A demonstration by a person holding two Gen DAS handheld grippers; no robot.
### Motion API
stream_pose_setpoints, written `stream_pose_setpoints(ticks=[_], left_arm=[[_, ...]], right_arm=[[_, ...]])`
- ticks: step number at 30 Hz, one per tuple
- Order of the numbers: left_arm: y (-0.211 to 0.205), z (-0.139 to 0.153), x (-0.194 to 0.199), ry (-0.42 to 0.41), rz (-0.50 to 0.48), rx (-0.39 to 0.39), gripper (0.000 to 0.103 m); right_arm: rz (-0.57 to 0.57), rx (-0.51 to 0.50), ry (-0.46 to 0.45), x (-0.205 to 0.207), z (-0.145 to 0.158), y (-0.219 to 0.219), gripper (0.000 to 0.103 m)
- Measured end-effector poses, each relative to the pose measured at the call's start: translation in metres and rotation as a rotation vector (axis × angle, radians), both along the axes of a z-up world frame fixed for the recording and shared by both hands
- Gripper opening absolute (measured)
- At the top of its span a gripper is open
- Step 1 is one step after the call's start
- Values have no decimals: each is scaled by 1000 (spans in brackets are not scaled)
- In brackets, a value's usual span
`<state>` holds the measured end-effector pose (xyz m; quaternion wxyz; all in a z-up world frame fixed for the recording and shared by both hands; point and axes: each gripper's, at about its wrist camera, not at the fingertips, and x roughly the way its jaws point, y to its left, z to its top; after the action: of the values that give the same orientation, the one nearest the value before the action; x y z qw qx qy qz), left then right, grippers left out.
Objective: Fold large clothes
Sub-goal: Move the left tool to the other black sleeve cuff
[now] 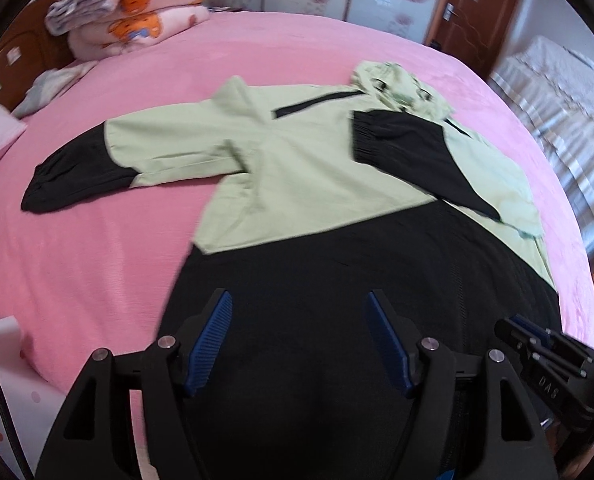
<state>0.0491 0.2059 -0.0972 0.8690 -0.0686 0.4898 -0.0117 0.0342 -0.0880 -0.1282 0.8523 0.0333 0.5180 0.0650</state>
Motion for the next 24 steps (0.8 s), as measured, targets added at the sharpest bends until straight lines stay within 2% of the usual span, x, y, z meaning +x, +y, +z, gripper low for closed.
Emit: stream_pose_setpoints(ticks=[7, 17, 24], left_arm=[[59, -9, 12, 0, 97, -27, 68], [143, -46, 46, 39, 241, -100, 68], [225, -65, 76, 24, 446, -216, 68]], right_arm=[[106, -40, -6, 17, -2, 60, 22], [256, -68, 7, 52, -17, 146, 22], [327, -93, -20, 82, -21, 188, 22]])
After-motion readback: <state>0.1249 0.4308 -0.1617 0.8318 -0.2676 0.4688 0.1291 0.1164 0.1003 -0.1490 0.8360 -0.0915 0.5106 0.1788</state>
